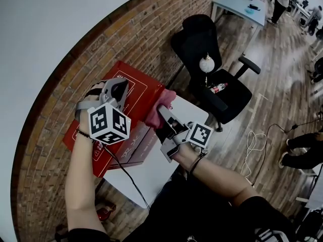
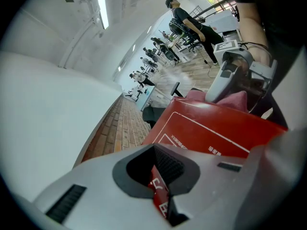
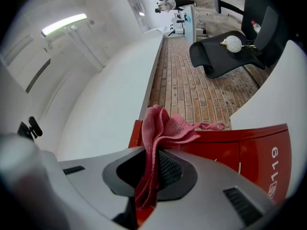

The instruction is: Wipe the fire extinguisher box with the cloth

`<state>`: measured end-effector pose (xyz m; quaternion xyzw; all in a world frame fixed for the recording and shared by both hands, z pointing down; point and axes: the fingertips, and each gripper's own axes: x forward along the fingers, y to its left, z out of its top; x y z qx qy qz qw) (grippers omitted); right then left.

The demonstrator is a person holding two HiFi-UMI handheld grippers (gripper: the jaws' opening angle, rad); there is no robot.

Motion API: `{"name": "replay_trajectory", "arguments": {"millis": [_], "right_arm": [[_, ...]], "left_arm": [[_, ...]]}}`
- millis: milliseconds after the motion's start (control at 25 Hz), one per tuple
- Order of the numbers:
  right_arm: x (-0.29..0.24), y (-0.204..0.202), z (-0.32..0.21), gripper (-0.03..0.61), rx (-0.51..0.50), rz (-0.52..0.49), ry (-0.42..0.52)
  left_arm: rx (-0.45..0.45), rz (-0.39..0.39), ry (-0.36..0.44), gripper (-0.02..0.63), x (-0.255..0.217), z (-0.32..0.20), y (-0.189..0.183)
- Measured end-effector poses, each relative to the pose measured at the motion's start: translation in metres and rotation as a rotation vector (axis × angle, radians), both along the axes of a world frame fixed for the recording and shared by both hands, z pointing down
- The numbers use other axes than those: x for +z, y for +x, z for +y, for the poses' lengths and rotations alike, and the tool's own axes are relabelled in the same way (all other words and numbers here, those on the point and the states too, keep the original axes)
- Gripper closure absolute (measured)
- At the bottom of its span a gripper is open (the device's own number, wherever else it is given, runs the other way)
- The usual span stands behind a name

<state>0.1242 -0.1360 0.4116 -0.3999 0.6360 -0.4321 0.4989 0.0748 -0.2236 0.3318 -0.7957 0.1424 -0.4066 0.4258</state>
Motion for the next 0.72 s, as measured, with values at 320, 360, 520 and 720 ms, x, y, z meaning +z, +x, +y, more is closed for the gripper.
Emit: {"name": "replay_trajectory", "arguments": {"millis": [320, 360, 520, 720], "right_arm": [[0.019, -0.004, -0.001, 0.517, -0.021, 0.032, -0.036], [0.021, -0.005, -0.001, 0.517, -0.022, 0.038, -0.037], [0.025, -0.005, -0.002, 0.517, -0.025, 0.056, -0.042], [0.036, -0.003, -0.004, 0.517, -0.019, 0.060, -0.068]], "left_arm": [[0.002, 0.001, -0.001, 0.584, 0.000, -0.001, -0.001], [0.002, 0.001, -0.001, 0.584, 0.000, -0.001, -0.001], [0.004, 0.000, -0.001, 0.584, 0.000, 0.000, 0.000], [0.006, 0.000, -0.001, 0.584, 0.000, 0.000, 0.001]]}}
